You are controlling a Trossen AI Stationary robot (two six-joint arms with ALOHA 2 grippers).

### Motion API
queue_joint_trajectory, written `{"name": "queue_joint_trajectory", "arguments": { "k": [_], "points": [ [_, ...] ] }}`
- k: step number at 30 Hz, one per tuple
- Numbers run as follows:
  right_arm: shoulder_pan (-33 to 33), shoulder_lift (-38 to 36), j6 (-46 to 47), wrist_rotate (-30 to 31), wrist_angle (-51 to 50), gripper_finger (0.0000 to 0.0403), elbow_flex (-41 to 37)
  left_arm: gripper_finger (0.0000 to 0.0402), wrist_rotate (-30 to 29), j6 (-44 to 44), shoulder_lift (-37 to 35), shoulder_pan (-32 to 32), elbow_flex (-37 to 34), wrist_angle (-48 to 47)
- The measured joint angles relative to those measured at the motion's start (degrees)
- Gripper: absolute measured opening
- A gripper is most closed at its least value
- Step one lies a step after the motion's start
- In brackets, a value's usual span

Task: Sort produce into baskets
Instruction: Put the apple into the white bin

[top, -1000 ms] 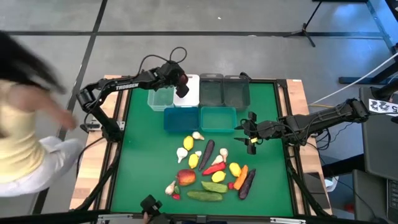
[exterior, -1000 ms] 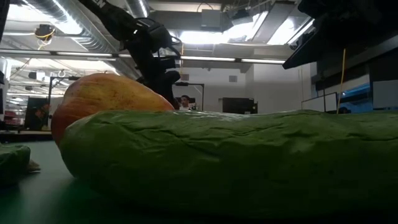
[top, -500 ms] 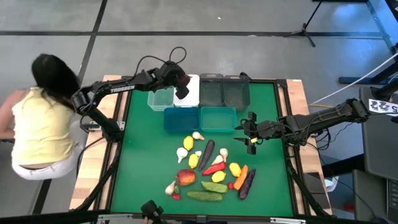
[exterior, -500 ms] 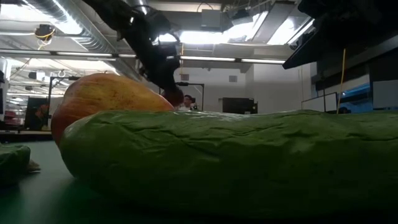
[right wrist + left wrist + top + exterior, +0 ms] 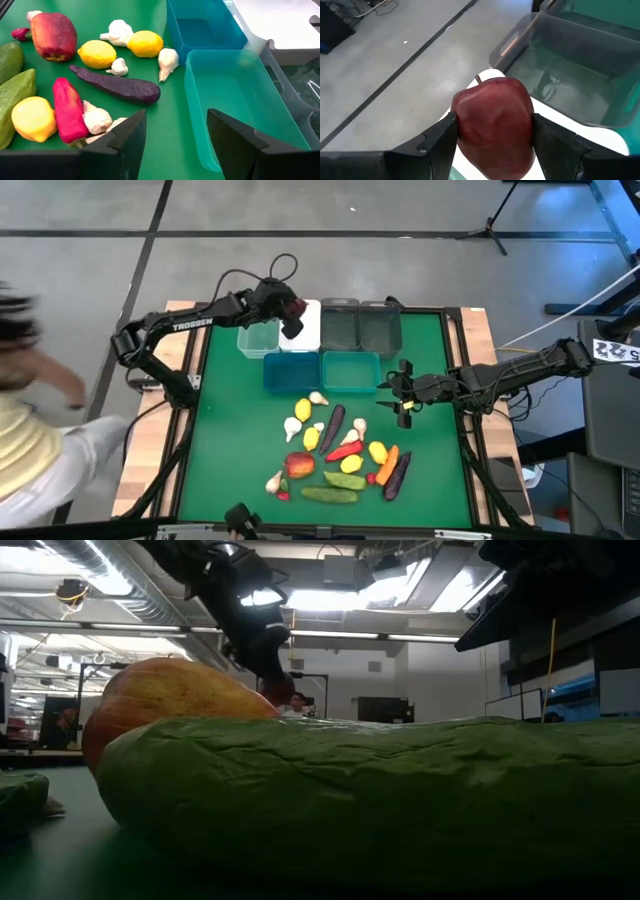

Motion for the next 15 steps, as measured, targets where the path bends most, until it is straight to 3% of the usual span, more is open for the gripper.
{"name": "queue_joint_trajectory", "arguments": {
  "k": [15],
  "points": [
    [0.00,0.02,0.07,-0.01,0.07,0.0209,0.00,0.0228,3.69,0.07,5.32,2.06,0.00,0.42]
  ]
}}
